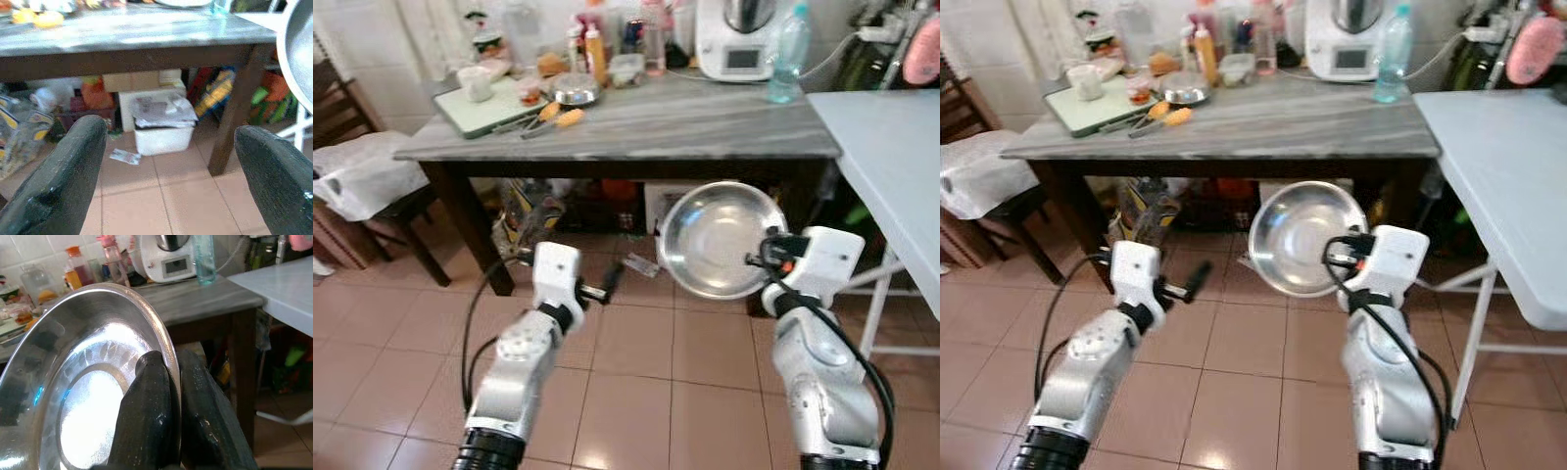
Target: Setting the table
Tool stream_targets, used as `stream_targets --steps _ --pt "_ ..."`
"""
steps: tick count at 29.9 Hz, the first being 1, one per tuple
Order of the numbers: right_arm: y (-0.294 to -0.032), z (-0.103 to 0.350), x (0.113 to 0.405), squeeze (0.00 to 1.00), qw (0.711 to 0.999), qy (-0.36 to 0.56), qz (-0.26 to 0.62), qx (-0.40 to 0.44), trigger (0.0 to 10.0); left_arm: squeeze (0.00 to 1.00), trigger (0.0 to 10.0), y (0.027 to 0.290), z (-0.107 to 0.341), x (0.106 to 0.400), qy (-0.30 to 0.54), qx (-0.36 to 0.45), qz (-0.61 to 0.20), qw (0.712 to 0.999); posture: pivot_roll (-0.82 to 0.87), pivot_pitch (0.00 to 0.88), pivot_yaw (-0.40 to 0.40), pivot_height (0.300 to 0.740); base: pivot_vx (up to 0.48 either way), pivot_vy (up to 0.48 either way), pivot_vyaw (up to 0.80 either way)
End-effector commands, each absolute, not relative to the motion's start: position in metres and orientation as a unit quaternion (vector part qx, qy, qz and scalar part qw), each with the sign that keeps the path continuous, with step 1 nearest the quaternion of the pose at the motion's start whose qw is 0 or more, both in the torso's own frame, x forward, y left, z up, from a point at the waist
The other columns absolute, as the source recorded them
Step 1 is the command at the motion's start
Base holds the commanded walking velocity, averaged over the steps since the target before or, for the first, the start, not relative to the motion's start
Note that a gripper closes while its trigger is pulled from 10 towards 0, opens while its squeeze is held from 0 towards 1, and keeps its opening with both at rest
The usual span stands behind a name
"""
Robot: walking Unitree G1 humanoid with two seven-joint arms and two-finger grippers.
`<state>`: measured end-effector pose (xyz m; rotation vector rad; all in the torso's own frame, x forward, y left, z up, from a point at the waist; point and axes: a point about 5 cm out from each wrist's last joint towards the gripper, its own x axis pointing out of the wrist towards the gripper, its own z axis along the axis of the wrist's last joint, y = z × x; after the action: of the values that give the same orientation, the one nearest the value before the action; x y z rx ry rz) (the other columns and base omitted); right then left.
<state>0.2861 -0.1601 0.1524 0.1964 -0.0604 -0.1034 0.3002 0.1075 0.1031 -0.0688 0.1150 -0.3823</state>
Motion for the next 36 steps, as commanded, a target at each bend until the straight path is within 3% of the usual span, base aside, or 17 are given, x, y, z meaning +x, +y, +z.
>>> stream_targets --steps 1,36 --pt "-0.1505 0.1564 0.2893 0.00 0.993 -0.037 -0.035 0.106 10.0 0.00 10.0 0.1184 0.1046 0.3018 0.055 -0.026 -0.174 0.983 -0.05 0.000 0.062 0.740 0.311 0.000 0.00" --pt "-0.1473 0.1540 0.2891 0.00 0.993 -0.034 -0.032 0.107 10.0 0.00 10.0 0.1196 0.1026 0.2977 0.058 -0.024 -0.182 0.981 -0.04 0.001 0.065 0.740 0.323 0.000 -0.01"
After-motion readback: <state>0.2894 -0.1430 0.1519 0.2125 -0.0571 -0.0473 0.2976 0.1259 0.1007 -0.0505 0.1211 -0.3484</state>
